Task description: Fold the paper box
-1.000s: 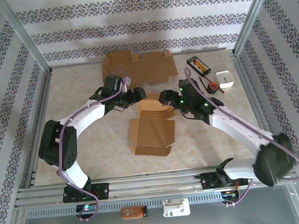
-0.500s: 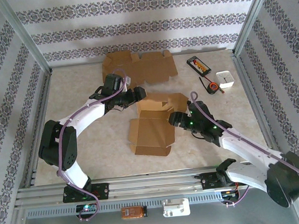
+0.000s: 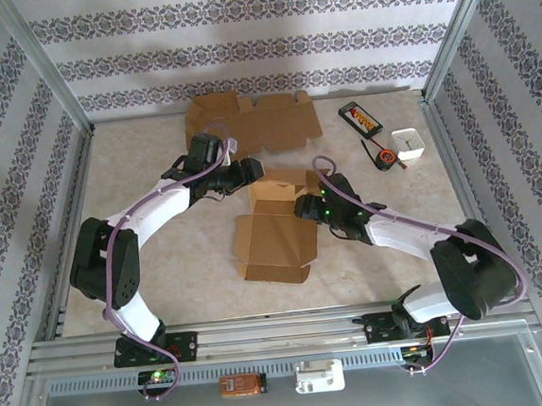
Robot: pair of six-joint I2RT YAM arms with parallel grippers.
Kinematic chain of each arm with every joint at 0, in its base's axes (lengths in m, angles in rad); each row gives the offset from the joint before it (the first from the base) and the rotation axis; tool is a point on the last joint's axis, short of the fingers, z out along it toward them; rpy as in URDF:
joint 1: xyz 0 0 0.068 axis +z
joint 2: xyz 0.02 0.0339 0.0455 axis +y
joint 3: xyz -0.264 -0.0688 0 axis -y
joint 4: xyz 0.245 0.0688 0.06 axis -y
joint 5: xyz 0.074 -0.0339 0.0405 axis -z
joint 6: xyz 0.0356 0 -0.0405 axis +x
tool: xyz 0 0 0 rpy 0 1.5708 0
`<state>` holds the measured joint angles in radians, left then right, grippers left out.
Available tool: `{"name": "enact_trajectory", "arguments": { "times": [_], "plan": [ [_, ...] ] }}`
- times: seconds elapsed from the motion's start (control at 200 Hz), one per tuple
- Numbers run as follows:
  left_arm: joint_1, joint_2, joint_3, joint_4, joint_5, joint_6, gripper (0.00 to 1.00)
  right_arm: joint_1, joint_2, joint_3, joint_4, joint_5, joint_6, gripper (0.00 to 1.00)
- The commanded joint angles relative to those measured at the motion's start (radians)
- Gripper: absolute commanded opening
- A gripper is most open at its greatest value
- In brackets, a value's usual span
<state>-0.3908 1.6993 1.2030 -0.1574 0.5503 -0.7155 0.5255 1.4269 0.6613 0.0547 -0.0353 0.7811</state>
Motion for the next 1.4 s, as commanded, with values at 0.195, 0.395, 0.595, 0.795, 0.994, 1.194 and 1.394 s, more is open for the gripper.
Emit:
{"name": "enact_trajectory", "arguments": {
  "times": [0.195, 0.395, 0.595, 0.795, 0.994, 1.194, 1.394],
  "plan": [
    [0.0, -0.021, 0.024, -0.023, 0.007, 0.018, 0.58, -0.014, 0.093, 0.068, 0.053, 0.044, -0.043, 0.74],
    [0.0, -0.024, 0.016, -0.014, 0.007, 0.011, 0.58, -0.027, 0.095, 0.043, 0.105, 0.014, -0.037, 0.74],
    [-0.002, -0.026, 0.023, -0.015, 0.004, 0.013, 0.58, -0.017, 0.131, 0.062, 0.178, -0.115, -0.007, 0.7],
    [0.0, -0.035, 0.009, -0.013, -0.001, 0.013, 0.58, 0.019, 0.172, 0.063, 0.198, -0.13, -0.008, 0.7],
    [-0.001, -0.037, 0.003, -0.007, -0.006, 0.009, 0.57, 0.023, 0.196, 0.061, 0.22, -0.184, -0.018, 0.7],
    [-0.002, -0.036, 0.005, -0.014, -0.005, 0.01, 0.57, 0.024, 0.089, 0.033, 0.18, -0.16, -0.078, 0.73],
    [0.0, -0.039, 0.015, -0.046, -0.033, 0.033, 0.58, 0.025, -0.141, -0.095, 0.086, -0.042, -0.112, 0.79]
  ]
}}
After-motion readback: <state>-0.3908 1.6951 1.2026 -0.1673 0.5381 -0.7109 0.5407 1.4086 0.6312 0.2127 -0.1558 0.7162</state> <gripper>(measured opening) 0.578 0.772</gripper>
